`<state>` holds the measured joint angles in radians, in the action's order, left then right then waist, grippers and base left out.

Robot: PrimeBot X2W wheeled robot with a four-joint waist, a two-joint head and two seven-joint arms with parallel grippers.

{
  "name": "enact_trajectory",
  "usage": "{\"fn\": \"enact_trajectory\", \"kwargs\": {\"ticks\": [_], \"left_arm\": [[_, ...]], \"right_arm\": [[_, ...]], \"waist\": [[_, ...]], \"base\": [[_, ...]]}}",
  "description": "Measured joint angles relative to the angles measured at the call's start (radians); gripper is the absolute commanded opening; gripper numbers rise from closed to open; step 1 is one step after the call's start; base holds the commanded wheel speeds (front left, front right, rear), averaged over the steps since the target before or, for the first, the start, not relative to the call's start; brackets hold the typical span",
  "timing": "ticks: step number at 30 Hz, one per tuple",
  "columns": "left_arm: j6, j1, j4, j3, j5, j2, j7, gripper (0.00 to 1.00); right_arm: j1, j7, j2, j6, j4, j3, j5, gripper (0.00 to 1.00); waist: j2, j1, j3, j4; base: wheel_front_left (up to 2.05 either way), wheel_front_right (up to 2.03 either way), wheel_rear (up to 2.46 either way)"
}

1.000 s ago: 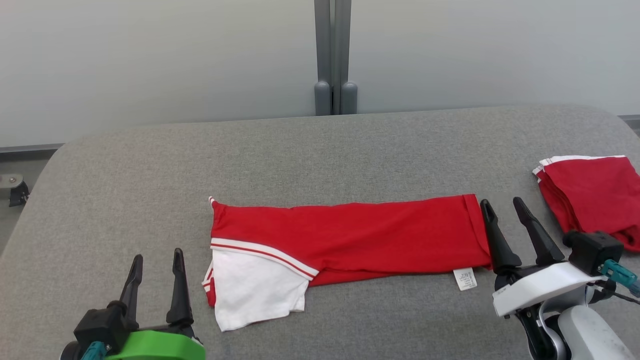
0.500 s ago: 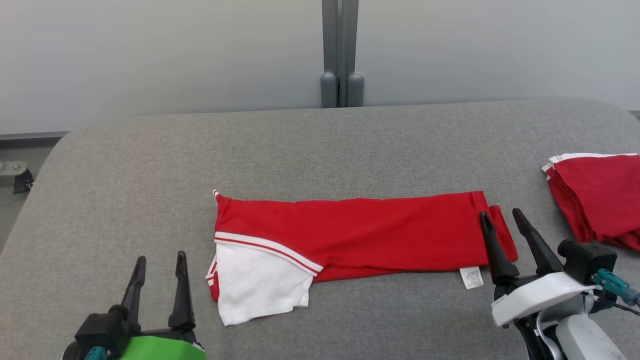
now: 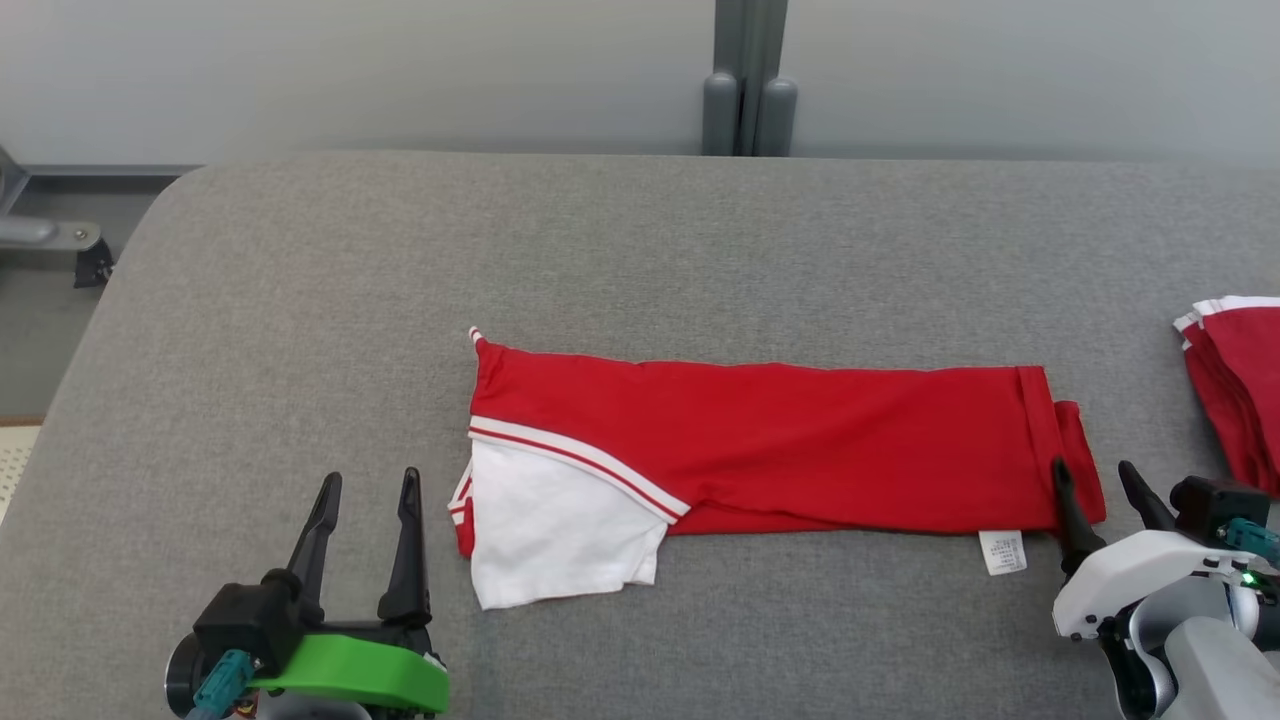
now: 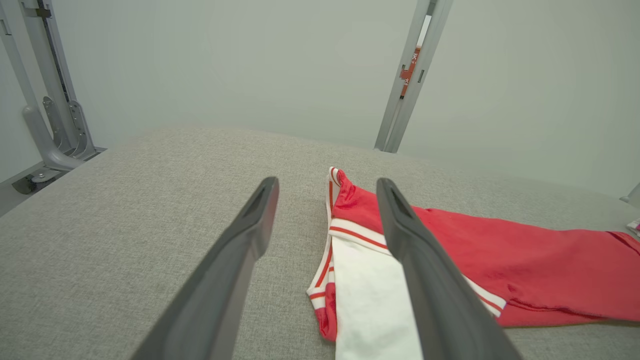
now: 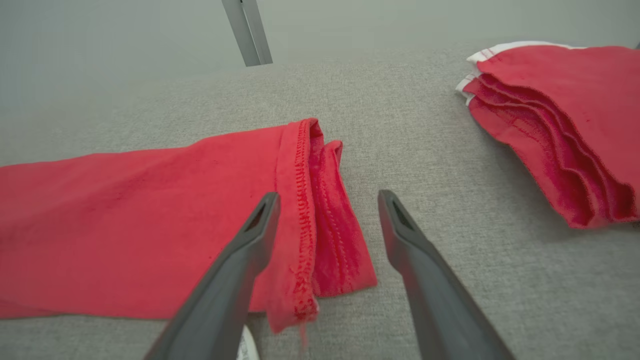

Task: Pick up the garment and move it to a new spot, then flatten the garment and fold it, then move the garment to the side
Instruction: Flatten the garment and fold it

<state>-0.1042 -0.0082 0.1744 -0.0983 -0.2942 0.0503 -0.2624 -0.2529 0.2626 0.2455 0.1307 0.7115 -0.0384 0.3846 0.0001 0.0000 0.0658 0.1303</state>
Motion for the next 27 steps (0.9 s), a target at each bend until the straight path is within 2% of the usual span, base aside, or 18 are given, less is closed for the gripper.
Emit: {"fn": "enact_trajectory", "kwargs": {"ticks": [6, 15, 16, 18, 23, 27], "left_arm": [[-0.001, -0.014, 0.009, -0.020, 0.000, 0.000, 0.000, 1.00], [-0.001, -0.023, 0.019, -0.025, 0.000, 0.000, 0.000, 1.00], [0.000, -0.023, 0.020, -0.024, 0.000, 0.000, 0.000, 1.00], [0.000, -0.023, 0.021, -0.023, 0.000, 0.000, 0.000, 1.00], [0.003, -0.022, 0.025, -0.022, 0.000, 0.000, 0.000, 1.00], [0.003, -0.021, 0.028, -0.019, -0.002, 0.000, 0.000, 1.00]], "right_arm": [[-0.061, 0.000, -0.008, 0.000, 0.129, 0.035, -0.006, 1.00], [-0.099, 0.003, -0.019, 0.000, 0.223, 0.003, 0.049, 1.00], [-0.101, 0.003, -0.023, 0.000, 0.228, -0.007, 0.057, 0.75], [-0.102, 0.004, -0.026, 0.000, 0.234, -0.024, 0.070, 0.00], [-0.102, 0.003, -0.025, 0.001, 0.224, -0.044, 0.102, 0.00], [-0.097, 0.002, 0.007, 0.001, 0.220, -0.014, 0.105, 0.00]], "waist": [[0.0000, 0.0000, 0.032, 0.043], [0.0000, 0.0000, 0.047, 0.071], [0.0000, 0.0000, 0.046, 0.070], [0.0000, 0.0000, 0.043, 0.067], [0.0000, 0.0000, 0.029, 0.055], [0.0000, 0.0000, 0.013, 0.043]], "base": [[0.00, 0.00, 0.00], [0.00, 0.00, 0.00], [0.00, 0.00, 0.00], [0.00, 0.00, 0.00], [0.00, 0.00, 0.00], [0.00, 0.00, 0.00]]}}
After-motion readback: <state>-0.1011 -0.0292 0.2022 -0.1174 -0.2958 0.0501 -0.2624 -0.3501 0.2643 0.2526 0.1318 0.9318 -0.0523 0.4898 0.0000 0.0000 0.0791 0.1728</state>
